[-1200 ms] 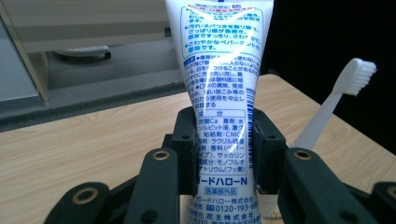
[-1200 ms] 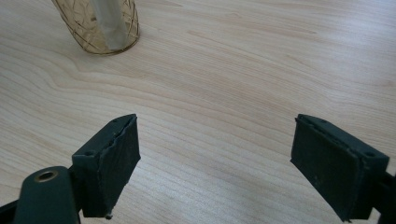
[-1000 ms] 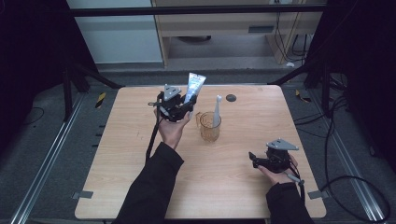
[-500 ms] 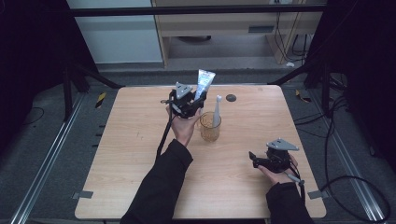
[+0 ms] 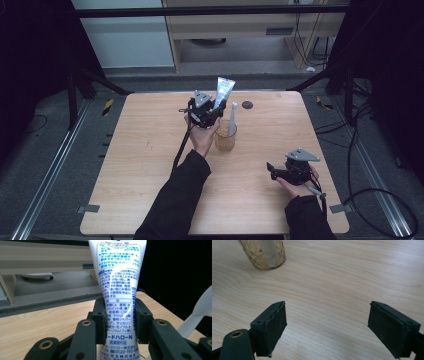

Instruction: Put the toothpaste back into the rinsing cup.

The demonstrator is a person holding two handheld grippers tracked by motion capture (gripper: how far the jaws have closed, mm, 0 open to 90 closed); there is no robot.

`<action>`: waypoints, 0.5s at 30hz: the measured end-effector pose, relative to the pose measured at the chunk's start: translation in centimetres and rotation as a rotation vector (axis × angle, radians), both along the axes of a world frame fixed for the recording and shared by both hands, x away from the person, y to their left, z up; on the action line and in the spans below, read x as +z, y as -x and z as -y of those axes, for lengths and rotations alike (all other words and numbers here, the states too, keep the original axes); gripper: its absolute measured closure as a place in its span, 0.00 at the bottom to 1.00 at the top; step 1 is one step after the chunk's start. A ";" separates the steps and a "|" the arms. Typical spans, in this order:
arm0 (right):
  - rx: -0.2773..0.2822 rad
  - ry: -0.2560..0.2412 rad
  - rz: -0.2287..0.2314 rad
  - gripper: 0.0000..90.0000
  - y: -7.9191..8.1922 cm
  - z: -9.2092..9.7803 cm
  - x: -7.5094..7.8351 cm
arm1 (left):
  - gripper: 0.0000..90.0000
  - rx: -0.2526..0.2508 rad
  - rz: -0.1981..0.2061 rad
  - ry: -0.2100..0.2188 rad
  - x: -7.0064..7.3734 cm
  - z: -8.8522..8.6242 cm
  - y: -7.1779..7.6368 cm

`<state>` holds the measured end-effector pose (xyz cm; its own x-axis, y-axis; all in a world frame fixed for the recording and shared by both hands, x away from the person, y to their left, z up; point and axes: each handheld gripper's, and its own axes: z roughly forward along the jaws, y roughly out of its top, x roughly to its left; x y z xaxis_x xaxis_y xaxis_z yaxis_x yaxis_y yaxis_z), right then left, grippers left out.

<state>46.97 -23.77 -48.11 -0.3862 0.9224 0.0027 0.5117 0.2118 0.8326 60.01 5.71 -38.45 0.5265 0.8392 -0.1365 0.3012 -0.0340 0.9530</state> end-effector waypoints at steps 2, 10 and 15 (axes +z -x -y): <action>0.002 0.004 0.005 0.17 0.0 0.0 0.0 | 0.75 -0.003 -0.001 0.001 -0.3 0.3 -0.1; 0.001 0.001 -0.001 0.17 0.0 0.1 -0.1 | 0.75 -0.013 -0.013 -0.002 -1.2 0.7 -0.5; 0.000 0.004 0.003 0.17 0.0 0.1 -0.1 | 0.75 -0.020 -0.023 -0.016 -2.0 1.2 -0.6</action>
<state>47.00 -23.90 -48.22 -0.3859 0.9226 -0.0019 0.5093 0.2148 0.8334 60.66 4.52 -40.41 0.5400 0.8307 -0.1352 0.3224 -0.0558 0.9449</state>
